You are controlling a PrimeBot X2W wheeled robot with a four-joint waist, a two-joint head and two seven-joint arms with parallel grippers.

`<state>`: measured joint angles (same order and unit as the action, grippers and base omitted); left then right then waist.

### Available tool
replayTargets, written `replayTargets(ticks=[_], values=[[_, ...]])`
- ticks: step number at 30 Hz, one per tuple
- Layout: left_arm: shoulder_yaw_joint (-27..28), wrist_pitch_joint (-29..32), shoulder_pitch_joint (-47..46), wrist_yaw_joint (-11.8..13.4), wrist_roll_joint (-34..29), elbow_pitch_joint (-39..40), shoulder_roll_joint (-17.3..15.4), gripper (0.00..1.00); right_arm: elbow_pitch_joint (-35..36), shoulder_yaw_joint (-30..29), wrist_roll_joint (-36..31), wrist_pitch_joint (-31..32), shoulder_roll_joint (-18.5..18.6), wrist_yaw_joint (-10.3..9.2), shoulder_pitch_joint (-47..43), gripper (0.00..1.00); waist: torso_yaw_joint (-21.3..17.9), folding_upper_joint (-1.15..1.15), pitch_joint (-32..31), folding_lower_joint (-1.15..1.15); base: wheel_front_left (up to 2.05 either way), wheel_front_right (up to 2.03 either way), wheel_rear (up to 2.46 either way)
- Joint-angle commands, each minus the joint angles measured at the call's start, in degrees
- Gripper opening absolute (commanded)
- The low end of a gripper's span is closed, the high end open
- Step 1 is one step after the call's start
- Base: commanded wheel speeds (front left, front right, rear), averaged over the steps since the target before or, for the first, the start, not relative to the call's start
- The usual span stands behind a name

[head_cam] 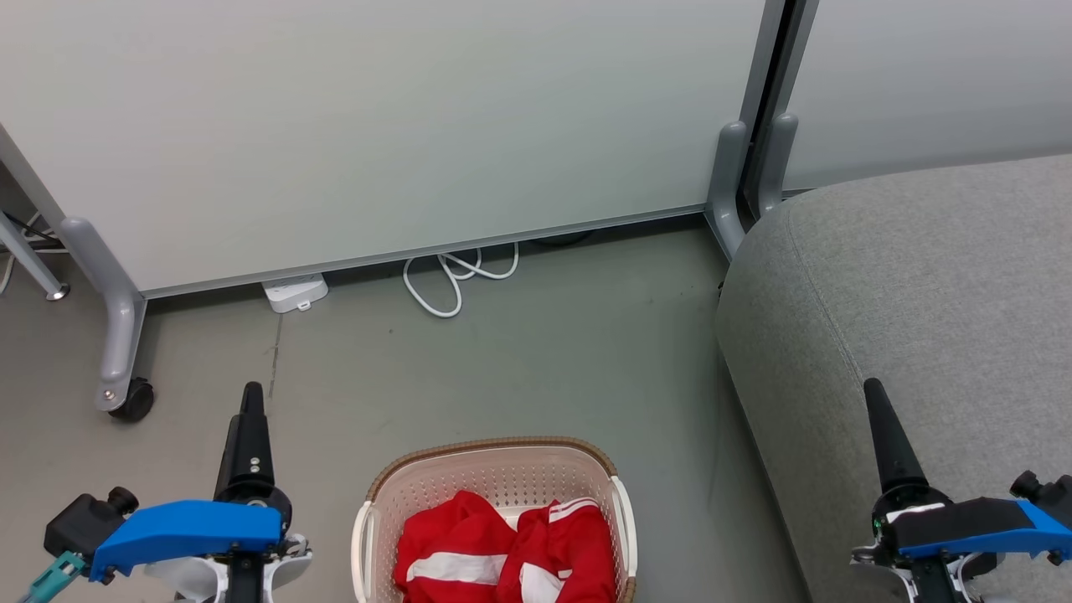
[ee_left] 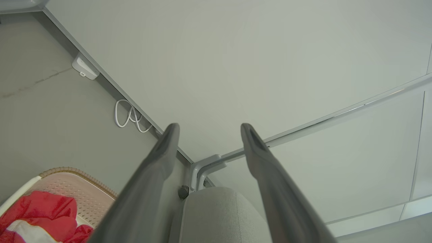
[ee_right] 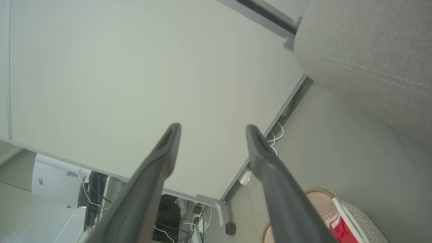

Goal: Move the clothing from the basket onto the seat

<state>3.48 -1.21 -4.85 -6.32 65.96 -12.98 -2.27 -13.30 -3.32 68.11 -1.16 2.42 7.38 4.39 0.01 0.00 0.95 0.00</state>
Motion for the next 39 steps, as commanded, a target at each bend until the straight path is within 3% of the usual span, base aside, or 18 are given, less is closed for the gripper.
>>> replayTargets(ticks=[1,19,39], values=[[-0.61,-0.71,-1.81,0.51,-3.34,1.38,-0.49,1.00,1.31,0.40,-3.11,-0.76,0.34,0.06,1.38,1.00,0.00,0.00,0.04,0.00,0.00,0.00,0.00],[-4.20,-4.26,-1.79,2.60,-22.27,2.23,-0.58,1.00,1.81,2.84,-20.86,-4.28,0.42,0.09,1.09,1.00,0.02,0.00,0.07,0.00,0.00,0.00,0.00],[-7.22,-7.55,-1.92,3.63,-38.11,1.82,-0.63,1.00,0.89,4.11,-35.85,-7.63,0.50,0.11,1.05,1.00,0.17,0.00,-0.09,0.00,0.00,0.00,0.00]])
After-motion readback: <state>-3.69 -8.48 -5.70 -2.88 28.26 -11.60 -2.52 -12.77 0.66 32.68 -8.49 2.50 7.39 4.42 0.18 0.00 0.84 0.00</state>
